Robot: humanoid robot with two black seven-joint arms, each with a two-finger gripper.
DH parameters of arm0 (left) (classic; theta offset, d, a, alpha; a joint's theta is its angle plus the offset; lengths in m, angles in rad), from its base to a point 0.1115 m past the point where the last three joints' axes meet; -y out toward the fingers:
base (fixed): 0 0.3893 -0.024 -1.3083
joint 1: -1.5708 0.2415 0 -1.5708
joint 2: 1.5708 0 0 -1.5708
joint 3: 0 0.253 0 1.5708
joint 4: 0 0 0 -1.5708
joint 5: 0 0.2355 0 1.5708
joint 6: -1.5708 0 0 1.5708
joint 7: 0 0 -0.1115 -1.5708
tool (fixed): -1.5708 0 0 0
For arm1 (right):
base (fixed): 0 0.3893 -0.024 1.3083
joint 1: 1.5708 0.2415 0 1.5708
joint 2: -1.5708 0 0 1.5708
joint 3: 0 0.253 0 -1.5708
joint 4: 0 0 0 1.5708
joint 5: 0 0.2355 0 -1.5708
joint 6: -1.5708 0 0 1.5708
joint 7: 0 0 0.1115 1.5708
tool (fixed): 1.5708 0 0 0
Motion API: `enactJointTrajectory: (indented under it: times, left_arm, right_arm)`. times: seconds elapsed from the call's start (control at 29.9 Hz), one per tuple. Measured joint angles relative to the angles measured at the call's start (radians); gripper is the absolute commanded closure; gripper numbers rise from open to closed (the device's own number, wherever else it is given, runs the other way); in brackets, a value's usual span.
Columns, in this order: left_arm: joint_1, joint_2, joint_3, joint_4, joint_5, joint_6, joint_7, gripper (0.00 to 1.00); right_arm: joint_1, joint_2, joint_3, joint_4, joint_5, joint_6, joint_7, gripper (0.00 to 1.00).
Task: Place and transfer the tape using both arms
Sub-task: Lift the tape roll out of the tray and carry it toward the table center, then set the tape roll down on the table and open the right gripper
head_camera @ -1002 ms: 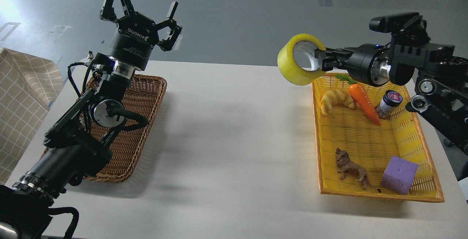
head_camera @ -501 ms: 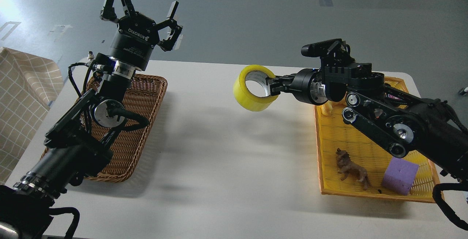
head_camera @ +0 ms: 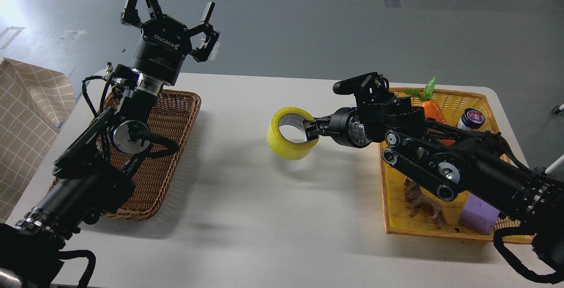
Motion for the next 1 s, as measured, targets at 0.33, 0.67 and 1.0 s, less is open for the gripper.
enactJointTrajectory:
  times: [0.33, 0.67, 1.0]
  left_arm:
    - [0.000, 0.000, 0.000, 0.000, 0.000, 0.000, 0.000, 0.02]
    - [-0.001, 0.001, 0.000, -0.001, 0.000, 0.000, 0.000, 0.02]
    - [-0.001, 0.000, 0.000, -0.001, -0.001, 0.000, 0.000, 0.02]
  right_arm:
    - [0.000, 0.078, -0.036, -0.071, 0.001, 0.000, 0.002, 1.00]
    - [0.005, 0.094, -0.093, -0.104, -0.001, 0.000, 0.001, 1.00]
    - [0.005, 0.111, -0.104, -0.156, 0.002, -0.001, 0.001, 0.75]
